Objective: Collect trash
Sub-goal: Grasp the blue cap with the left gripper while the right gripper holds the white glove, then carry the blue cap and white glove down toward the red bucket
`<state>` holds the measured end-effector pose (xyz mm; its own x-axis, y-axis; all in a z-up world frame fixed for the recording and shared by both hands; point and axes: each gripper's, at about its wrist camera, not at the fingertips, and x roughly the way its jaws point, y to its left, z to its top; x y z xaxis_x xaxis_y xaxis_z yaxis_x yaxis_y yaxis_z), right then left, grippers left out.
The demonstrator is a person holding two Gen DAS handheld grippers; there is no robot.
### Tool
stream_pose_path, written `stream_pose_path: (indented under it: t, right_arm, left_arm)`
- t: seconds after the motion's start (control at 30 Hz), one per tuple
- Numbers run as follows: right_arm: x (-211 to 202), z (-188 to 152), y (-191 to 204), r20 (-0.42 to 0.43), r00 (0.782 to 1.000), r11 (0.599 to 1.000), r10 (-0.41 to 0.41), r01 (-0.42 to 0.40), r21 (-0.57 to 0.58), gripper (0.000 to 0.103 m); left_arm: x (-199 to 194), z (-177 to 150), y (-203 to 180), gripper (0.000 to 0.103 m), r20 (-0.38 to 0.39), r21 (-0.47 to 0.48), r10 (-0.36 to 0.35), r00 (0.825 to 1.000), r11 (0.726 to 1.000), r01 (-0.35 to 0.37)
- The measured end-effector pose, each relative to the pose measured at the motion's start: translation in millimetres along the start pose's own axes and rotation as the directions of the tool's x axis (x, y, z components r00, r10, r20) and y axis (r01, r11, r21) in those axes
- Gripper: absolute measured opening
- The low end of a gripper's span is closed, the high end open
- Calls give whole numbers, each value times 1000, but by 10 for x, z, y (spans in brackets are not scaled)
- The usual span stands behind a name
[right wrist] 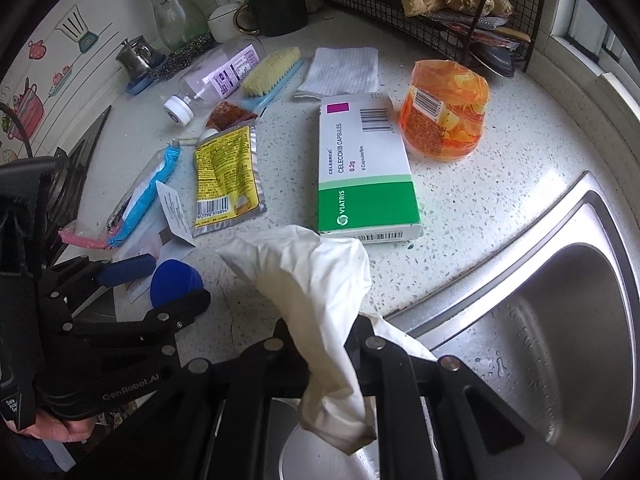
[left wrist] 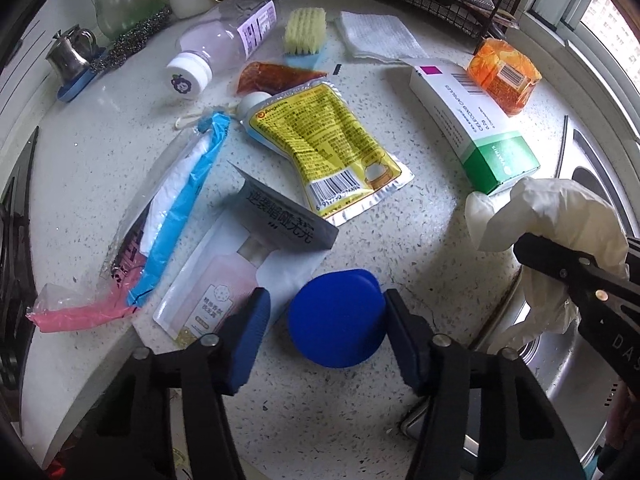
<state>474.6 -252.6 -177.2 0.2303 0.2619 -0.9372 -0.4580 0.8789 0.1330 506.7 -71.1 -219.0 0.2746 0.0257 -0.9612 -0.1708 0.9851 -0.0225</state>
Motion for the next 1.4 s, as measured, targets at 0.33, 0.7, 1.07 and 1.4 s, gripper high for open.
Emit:
stream_pose_path:
  t: [0.33, 0.7, 1.07, 1.4]
  right_arm:
    - [-131, -104, 129, 4, 1000, 999, -11, 11, -32, 9]
    - [-651, -289, 564, 71, 997, 997, -6, 11, -72, 9]
    - [-1072, -876, 1277, 133, 991, 994, -7, 21, -107, 9]
    - [-1096, -1608, 1876, 128, 992, 996, 3, 9, -90, 9]
  left_arm:
    - [-184, -128, 123, 43, 17, -48, -36, 999, 998, 37]
    - [-829, -518, 353, 43, 98, -55, -54, 994, 997, 60]
    - [-1488, -1384, 777, 43, 167, -38, -57, 984, 997, 64]
    - [-1682, -2319, 1064, 43, 146, -41, -45, 988, 998, 51]
